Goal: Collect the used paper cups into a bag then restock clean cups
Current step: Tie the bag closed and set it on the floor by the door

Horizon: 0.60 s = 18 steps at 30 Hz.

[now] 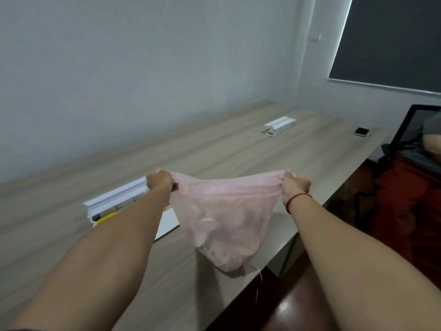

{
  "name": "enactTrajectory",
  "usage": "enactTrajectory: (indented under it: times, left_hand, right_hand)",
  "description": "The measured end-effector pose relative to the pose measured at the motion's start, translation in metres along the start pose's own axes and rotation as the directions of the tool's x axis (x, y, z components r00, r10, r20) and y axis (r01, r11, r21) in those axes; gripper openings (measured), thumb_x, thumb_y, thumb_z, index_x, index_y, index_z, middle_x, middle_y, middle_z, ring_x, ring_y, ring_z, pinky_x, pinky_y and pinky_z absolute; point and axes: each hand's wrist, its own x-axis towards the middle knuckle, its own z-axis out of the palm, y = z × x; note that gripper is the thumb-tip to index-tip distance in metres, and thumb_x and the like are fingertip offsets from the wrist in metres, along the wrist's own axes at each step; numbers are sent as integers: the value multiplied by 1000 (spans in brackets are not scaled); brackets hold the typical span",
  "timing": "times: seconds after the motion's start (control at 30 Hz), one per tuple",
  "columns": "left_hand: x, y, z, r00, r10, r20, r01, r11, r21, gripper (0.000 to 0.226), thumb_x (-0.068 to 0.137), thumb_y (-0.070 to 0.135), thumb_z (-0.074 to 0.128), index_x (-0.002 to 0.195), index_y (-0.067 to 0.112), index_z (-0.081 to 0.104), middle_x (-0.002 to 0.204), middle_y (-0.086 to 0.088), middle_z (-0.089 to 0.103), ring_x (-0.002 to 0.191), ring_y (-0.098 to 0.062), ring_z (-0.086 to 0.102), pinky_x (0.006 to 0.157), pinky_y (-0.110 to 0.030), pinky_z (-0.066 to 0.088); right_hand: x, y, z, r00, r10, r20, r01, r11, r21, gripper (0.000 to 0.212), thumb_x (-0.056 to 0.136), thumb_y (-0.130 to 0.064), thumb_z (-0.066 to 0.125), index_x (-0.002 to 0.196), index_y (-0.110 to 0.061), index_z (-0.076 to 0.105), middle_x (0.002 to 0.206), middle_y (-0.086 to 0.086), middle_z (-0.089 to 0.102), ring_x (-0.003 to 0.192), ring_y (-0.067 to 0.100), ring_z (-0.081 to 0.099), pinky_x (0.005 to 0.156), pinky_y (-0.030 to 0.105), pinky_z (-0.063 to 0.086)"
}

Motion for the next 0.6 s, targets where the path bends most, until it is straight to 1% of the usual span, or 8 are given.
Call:
enactTrajectory:
  times: [0.07,0.13,0.2,0.23,0.33,0.43,0.53,0.6]
  left_hand:
    - [6,-6,-1,998,6,-70,-1,998,65,40,99,25,38,122,-2,54,118,-18,62,93,-36,66,90,-43,54]
    - [9,-18,2,996,59,-70,-43,976,215,53,99,36,36,130,-4,52,133,-23,55,119,-41,56,103,-47,45]
    - [10,-28,11,990,130,-49,-110,951,289,59,99,43,33,128,-3,55,137,-25,51,126,-42,49,107,-50,39]
    - [4,-27,16,989,143,-46,-125,953,276,60,100,43,31,128,-4,55,138,-25,50,127,-41,47,108,-50,38]
    - [-2,-26,28,994,101,-30,-96,986,134,57,104,38,29,132,-7,51,137,-25,51,126,-39,49,105,-44,39]
    - [-3,-28,32,996,65,-62,-62,996,57,55,105,36,25,137,-3,47,141,-21,50,130,-36,46,107,-40,35]
    - [3,-33,34,995,49,-86,-47,999,21,57,105,40,24,136,-1,49,138,-19,52,128,-35,48,105,-39,37]
    - [15,-39,33,996,26,-88,-27,1000,-3,59,103,45,26,135,2,51,136,-16,55,125,-35,51,104,-39,40]
  right_hand:
    - [5,2,-7,995,0,-100,2,1000,20,48,94,-24,56,130,7,47,133,23,55,120,35,57,101,37,47]
    - [5,9,-11,996,16,-83,-11,999,53,58,90,-40,58,129,2,50,131,16,58,119,31,57,102,38,47]
    - [-5,15,-10,1000,18,22,-21,993,113,76,82,-63,56,131,-5,51,127,6,56,117,25,56,104,39,46]
    - [-9,20,-8,998,29,57,-36,991,128,87,76,-73,55,136,-10,48,135,5,51,123,25,52,107,42,43]
    - [-13,43,-3,996,49,69,-56,993,100,118,54,-90,54,150,-28,23,157,3,23,141,30,31,113,52,31]
    - [-8,65,-1,991,99,86,-103,994,45,131,41,-91,61,148,-24,24,153,4,32,137,28,36,114,48,32]
    - [0,76,3,956,214,200,-216,976,-10,129,60,-72,72,153,-16,2,155,8,28,139,32,33,114,44,28]
    - [10,75,9,933,252,255,-260,966,-3,123,60,-65,76,151,-11,14,150,8,37,133,30,41,110,40,34]
